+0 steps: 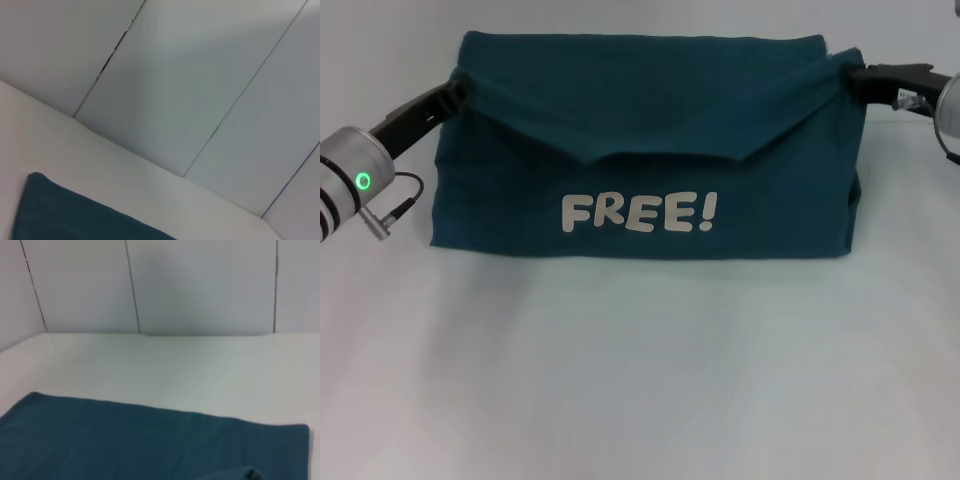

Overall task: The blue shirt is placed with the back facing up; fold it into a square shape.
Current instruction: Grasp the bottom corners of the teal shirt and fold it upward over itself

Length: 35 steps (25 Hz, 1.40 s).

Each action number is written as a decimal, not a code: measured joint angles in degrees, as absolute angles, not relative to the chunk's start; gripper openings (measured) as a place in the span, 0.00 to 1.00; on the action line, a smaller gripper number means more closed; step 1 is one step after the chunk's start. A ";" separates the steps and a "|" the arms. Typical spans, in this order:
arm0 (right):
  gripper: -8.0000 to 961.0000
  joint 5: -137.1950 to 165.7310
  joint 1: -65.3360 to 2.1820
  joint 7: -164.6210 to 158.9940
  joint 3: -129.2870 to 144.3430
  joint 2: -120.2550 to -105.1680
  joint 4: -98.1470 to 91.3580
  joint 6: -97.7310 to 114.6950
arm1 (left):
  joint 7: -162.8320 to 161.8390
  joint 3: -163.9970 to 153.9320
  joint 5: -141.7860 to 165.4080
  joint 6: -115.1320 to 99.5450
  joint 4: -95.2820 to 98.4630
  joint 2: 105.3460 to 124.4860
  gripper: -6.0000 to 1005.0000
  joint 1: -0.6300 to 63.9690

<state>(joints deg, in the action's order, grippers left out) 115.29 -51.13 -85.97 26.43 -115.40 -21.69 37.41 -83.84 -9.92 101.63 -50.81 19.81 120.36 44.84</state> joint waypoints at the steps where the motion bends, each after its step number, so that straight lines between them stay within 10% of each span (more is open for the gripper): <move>1: 0.05 115.29 -51.13 -85.78 26.44 -115.42 -21.24 36.81 | -83.82 -9.92 101.62 -50.81 19.80 120.48 0.06 44.84; 25: 0.05 112.24 -49.66 -81.97 30.99 -115.84 -17.92 34.41 | -81.81 -10.81 101.61 -49.44 19.55 122.25 0.11 45.09; 35: 0.49 112.02 -49.58 -85.38 33.64 -115.70 -19.78 34.96 | -83.49 -10.45 99.67 -50.34 21.38 121.85 0.53 42.97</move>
